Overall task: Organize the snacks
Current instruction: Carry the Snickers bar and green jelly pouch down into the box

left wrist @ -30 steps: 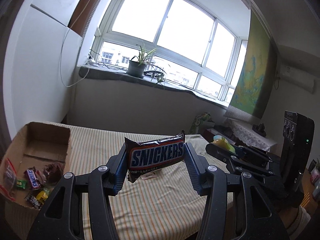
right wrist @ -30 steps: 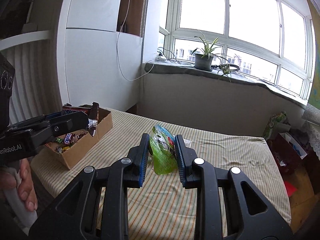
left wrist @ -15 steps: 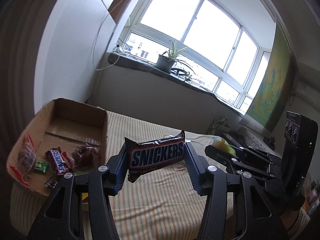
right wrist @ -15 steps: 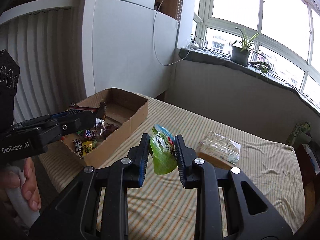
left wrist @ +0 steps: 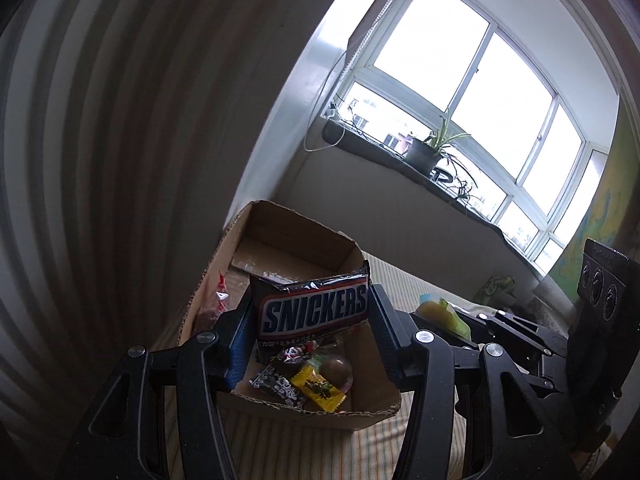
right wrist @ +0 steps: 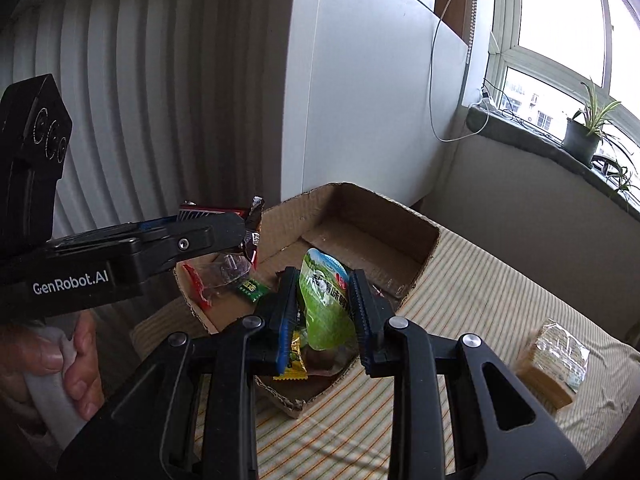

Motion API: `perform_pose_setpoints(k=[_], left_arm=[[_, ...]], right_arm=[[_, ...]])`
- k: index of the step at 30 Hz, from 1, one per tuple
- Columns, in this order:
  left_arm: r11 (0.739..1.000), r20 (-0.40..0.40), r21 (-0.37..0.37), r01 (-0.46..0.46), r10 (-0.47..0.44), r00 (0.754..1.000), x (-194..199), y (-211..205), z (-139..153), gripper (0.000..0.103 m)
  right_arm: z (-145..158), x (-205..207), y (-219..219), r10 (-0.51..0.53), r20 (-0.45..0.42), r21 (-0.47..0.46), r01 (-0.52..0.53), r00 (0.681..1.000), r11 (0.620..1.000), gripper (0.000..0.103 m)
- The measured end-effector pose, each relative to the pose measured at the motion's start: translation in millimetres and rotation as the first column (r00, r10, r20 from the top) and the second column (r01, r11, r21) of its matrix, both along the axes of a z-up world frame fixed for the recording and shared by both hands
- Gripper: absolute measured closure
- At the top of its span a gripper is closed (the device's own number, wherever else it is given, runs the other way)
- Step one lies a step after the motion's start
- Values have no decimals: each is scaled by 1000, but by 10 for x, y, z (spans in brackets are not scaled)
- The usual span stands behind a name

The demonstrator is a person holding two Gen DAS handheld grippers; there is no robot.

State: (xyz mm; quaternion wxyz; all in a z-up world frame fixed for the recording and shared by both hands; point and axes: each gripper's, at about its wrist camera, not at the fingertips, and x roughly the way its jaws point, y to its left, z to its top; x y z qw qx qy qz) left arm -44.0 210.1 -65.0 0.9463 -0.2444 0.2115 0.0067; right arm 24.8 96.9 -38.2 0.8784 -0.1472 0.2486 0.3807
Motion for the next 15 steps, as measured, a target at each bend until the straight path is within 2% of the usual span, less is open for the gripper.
perform_pose_setpoints(k=[8, 12, 13, 14, 15], left_arm=[[1000, -13, 2, 7, -7, 1000, 103, 23, -46, 51], [1000, -32, -8, 15, -15, 999, 166, 21, -82, 50], [1000, -35, -14, 13, -14, 999, 180, 30, -85, 49], [1000, -39, -22, 12, -13, 999, 193, 39, -92, 47], [999, -40, -31, 10, -11, 999, 201, 51, -94, 40]], right_arm=[[-81, 140, 22, 8, -24, -4, -8, 1000, 1000, 76], [-207, 232, 119, 36, -63, -39, -39, 997, 999, 76], [-245, 240, 141, 42, -65, -51, -46, 997, 998, 75], [-272, 243, 150, 41, -59, -56, -45, 997, 997, 70], [-288, 243, 152, 38, -57, -60, -42, 998, 997, 66]])
